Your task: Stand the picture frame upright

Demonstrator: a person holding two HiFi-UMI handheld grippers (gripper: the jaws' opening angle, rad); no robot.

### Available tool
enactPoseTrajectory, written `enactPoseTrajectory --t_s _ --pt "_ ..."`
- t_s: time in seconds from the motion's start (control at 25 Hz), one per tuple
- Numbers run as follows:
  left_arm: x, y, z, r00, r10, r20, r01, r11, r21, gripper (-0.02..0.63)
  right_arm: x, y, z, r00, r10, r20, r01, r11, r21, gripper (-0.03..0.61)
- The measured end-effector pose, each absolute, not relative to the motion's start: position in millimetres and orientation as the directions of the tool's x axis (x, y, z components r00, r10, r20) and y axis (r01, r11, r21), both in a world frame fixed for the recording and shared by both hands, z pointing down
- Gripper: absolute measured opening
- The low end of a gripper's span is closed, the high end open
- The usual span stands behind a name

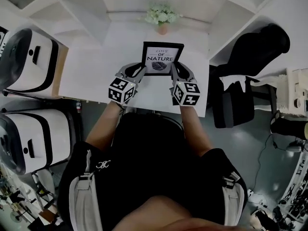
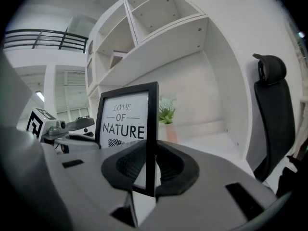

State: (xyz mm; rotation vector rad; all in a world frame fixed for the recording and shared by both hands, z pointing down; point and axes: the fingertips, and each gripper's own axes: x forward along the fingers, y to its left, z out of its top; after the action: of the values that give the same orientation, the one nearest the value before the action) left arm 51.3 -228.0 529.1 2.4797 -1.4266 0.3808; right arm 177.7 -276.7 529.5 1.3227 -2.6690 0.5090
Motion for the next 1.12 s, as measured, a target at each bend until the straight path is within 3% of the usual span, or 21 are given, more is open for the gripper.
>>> enactPoseTrajectory --t_s 0.68,1.12 --pt "-91.8 -179.7 522.4 0.211 -0.916 0.34 -0.977 -0.186 0.104 0.089 15.5 -262.7 517.2 -0.807 -0.546 0.225 -0.588 0.78 -0.215 0.067" --pt "-226.8 -182.4 525.1 0.261 -0.908 0.327 -0.965 -0.245 0.091 0.089 -113.2 -255.5 518.3 -0.757 -0.607 0.241 -0.65 0.736 -0.187 0.067"
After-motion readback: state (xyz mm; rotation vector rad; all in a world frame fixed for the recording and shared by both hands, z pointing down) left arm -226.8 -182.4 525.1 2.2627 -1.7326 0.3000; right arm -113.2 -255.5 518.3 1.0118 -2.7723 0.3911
